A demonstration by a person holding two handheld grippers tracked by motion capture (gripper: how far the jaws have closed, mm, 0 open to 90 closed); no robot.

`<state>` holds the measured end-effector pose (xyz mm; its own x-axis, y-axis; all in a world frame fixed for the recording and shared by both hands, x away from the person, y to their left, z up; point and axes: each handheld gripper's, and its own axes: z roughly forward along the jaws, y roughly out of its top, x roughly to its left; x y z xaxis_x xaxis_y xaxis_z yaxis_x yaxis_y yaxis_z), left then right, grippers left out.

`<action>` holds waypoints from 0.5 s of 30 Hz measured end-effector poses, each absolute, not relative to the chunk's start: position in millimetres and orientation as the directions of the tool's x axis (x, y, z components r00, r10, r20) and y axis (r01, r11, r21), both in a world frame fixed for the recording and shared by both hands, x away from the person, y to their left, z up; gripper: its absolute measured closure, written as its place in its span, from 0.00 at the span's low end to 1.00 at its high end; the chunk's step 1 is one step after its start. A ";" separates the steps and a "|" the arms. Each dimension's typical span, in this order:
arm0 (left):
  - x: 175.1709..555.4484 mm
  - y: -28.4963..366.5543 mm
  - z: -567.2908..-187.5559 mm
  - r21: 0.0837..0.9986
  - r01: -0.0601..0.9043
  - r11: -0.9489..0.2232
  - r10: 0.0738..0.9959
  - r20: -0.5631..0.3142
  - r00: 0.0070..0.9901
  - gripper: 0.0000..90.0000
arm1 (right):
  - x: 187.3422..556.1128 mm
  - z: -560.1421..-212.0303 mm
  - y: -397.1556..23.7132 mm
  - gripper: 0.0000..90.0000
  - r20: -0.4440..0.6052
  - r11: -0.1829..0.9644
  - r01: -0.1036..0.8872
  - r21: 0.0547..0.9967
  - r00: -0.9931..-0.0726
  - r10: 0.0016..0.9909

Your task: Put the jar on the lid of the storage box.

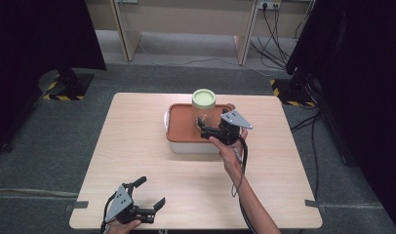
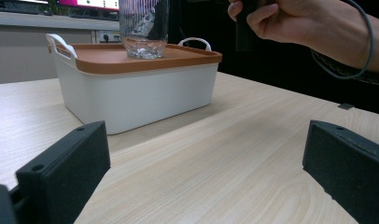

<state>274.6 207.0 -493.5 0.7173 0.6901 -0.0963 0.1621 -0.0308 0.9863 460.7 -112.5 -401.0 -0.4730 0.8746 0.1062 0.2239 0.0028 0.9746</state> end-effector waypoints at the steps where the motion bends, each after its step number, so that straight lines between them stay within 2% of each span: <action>1: 274.6 207.0 -493.4 0.986 0.162 -0.031 0.690 -0.096 0.717 0.00 | 459.8 -401.4 -112.8 0.00 0.107 0.002 0.224 0.975 -0.472 0.875; 15: 274.6 207.3 -493.5 0.986 0.163 -0.031 0.691 -0.097 0.717 0.00 | 447.1 -401.5 -125.7 0.00 0.114 -0.007 0.217 0.976 -0.483 0.868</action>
